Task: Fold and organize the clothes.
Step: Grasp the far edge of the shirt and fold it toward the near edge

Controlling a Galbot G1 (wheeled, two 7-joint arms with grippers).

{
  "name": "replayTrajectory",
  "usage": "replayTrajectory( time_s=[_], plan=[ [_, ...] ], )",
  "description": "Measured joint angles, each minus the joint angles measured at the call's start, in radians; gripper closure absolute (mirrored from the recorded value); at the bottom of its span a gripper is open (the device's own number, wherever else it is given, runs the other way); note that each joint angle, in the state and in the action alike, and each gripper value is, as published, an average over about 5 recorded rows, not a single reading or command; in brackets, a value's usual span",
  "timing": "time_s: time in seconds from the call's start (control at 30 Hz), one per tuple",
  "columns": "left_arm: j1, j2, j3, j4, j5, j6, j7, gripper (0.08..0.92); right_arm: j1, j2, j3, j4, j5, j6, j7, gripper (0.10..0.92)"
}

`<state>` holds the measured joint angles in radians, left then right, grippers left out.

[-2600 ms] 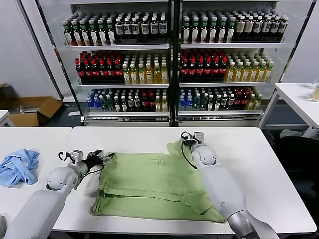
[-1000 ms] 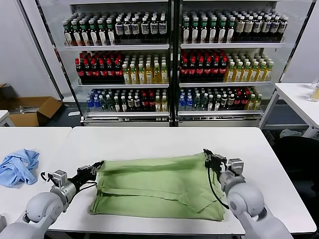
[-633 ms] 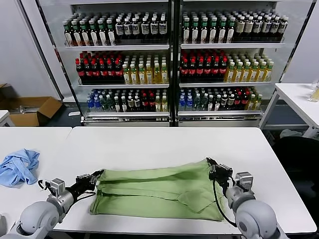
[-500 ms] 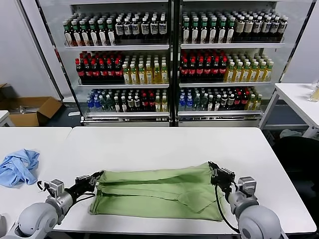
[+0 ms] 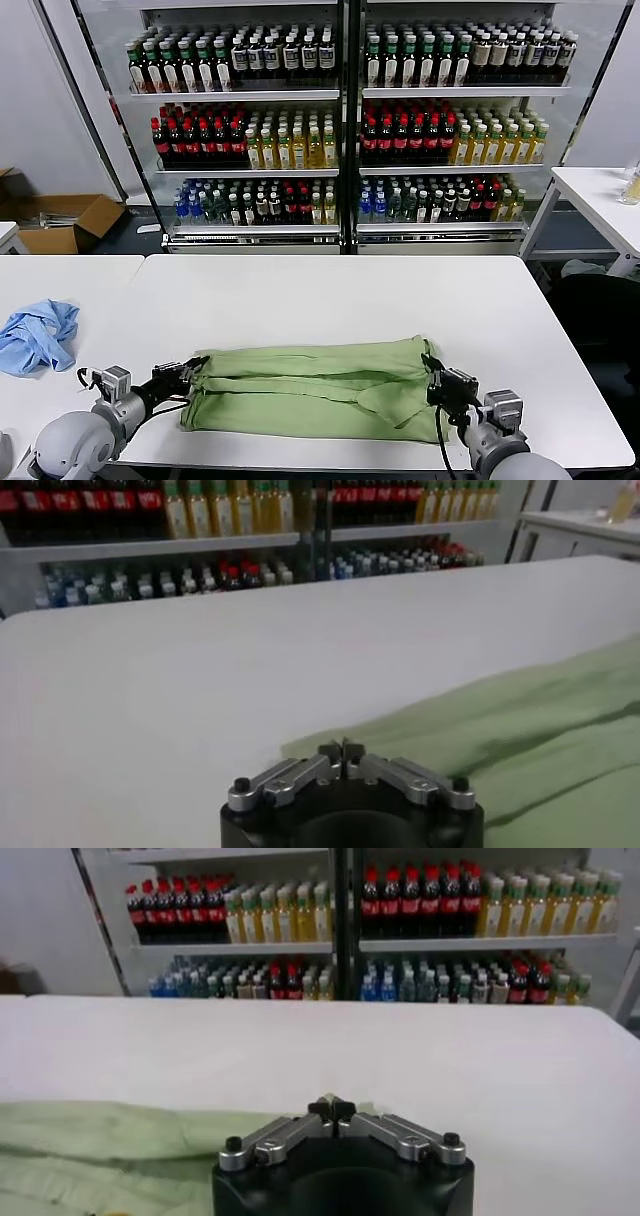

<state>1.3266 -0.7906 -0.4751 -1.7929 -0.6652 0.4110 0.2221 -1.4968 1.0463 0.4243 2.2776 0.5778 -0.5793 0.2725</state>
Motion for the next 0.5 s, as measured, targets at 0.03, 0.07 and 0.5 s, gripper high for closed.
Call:
replayTrajectory(
  time_s=[0.03,0.07,0.5],
  plan=[
    [-0.001,-0.002,0.000,0.003,0.005,0.003,-0.003,0.916,-0.004,0.001,-0.001,-0.002,-0.004,0.000,-0.002,0.919],
    [-0.001,-0.005,-0.001,0.004,0.010,0.006,-0.006,0.911,-0.008,0.001,-0.001,-0.004,-0.009,0.000,-0.003,0.918],
    [0.031,-0.031,-0.051,-0.053,0.001,0.032,-0.093,0.571,-0.019,0.003,0.021,-0.010,-0.036,0.000,0.005,0.594]
  ],
)
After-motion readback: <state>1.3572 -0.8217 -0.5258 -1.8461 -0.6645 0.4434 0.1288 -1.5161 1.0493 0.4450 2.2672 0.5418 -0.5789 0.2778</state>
